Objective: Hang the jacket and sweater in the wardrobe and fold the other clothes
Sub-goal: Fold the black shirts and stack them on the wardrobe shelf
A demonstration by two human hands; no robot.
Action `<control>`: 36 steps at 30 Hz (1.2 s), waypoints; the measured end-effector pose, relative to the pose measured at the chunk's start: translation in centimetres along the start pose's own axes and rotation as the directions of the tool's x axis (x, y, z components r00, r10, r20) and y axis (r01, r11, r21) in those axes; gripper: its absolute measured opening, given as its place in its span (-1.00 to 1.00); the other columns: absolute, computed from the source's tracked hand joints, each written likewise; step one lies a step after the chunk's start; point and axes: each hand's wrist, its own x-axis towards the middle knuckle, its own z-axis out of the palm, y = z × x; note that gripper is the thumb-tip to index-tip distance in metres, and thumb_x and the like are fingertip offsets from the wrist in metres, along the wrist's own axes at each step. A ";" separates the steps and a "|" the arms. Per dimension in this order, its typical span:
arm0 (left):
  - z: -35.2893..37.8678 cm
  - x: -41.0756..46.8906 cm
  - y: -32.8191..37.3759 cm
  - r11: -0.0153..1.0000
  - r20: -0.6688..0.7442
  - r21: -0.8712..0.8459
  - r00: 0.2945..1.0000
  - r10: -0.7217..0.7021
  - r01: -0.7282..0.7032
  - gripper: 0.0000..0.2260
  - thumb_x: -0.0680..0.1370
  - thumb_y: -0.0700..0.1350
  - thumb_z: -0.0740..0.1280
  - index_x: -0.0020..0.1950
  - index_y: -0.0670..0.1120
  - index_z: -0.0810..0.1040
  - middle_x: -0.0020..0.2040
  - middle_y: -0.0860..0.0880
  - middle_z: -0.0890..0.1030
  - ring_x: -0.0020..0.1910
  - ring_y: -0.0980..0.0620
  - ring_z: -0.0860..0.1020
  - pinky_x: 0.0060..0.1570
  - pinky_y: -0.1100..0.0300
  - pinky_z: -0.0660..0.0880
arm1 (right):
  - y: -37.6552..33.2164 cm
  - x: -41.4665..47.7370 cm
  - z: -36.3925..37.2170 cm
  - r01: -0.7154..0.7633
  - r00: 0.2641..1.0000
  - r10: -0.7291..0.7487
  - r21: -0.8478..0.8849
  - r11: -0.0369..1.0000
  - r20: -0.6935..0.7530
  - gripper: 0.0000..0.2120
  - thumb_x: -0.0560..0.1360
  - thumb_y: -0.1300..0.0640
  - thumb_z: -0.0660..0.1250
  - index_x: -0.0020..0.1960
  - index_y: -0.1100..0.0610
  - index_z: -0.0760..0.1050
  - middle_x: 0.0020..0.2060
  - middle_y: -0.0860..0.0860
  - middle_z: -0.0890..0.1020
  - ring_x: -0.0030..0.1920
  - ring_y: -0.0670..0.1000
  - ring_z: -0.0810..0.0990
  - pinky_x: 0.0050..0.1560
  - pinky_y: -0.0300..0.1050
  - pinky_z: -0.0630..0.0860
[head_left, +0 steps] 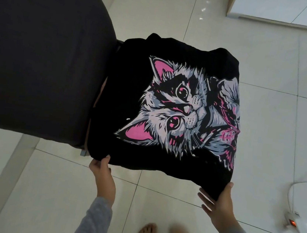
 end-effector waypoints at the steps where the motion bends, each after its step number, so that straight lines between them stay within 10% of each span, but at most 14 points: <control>1: -0.1 0.3 -0.2 0.999 -0.010 -0.016 0.999 -0.033 0.033 -0.75 0.57 -0.16 0.22 0.23 -0.09 0.27 0.09 0.04 0.48 0.19 0.07 0.44 0.30 0.12 0.28 | 1.1 -0.9 0.0 -0.036 0.999 0.035 0.036 0.999 0.014 -0.55 0.58 -0.30 -0.06 0.28 -0.08 0.32 0.08 0.10 0.58 0.11 0.12 0.55 0.28 0.10 0.34; 9: -1.4 0.1 -1.4 0.979 0.184 0.153 0.969 -0.163 0.135 -0.74 0.40 -0.14 0.32 0.08 -0.09 0.49 -0.01 0.04 0.55 0.11 0.03 0.45 0.12 0.13 0.27 | 2.3 -0.2 -0.6 -0.023 0.996 0.056 0.403 0.915 -0.068 -0.78 0.58 0.33 0.10 -0.09 0.14 0.48 -0.13 0.10 0.53 -0.18 -0.05 0.50 0.17 -0.12 0.42; 16: -2.4 -1.9 -1.2 0.953 0.198 0.296 0.972 -0.126 0.063 -0.78 0.50 -0.08 0.38 0.12 -0.07 0.53 0.02 -0.01 0.61 0.12 -0.02 0.52 0.17 0.14 0.38 | 1.9 -1.1 -1.4 0.109 0.986 -0.018 0.558 0.823 -0.166 -0.72 0.65 0.14 0.09 -0.16 0.20 0.44 -0.26 0.01 0.59 -0.26 -0.15 0.55 -0.07 -0.25 0.46; 19: -3.2 -2.5 -0.2 0.948 0.217 0.310 0.966 -0.138 0.066 -0.79 0.53 0.00 0.35 0.09 -0.07 0.55 -0.02 -0.01 0.63 0.08 -0.03 0.56 0.18 0.10 0.45 | 0.9 -1.8 -1.7 0.049 0.989 0.032 0.515 0.856 -0.147 -0.74 0.59 -0.01 0.22 -0.04 0.19 0.49 -0.20 0.01 0.54 -0.33 -0.15 0.49 -0.35 -0.29 0.36; 26: -4.7 -3.8 3.7 0.967 0.403 0.068 0.880 -0.253 0.246 -0.62 0.54 0.13 0.26 0.26 -0.05 0.53 0.15 -0.09 0.63 0.14 -0.08 0.60 0.14 0.03 0.47 | -1.1 -4.0 -1.6 -0.286 0.956 0.293 0.296 0.911 0.022 -0.71 0.44 -0.05 0.40 -0.33 0.04 0.37 -0.64 -0.08 0.35 -0.43 -0.09 0.24 -0.31 -0.22 0.17; 36: 0.2 -3.8 10.5 0.946 0.461 -0.170 0.871 -0.171 0.276 -0.54 0.52 0.09 0.31 0.34 -0.13 0.47 0.24 -0.14 0.56 0.18 -0.10 0.56 0.04 0.03 0.55 | -4.4 -6.2 1.5 0.330 0.914 -0.146 0.486 0.809 -0.378 -0.93 0.55 0.14 0.26 -0.09 0.13 0.43 -0.20 -0.03 0.54 -0.18 -0.07 0.54 -0.38 -0.33 0.55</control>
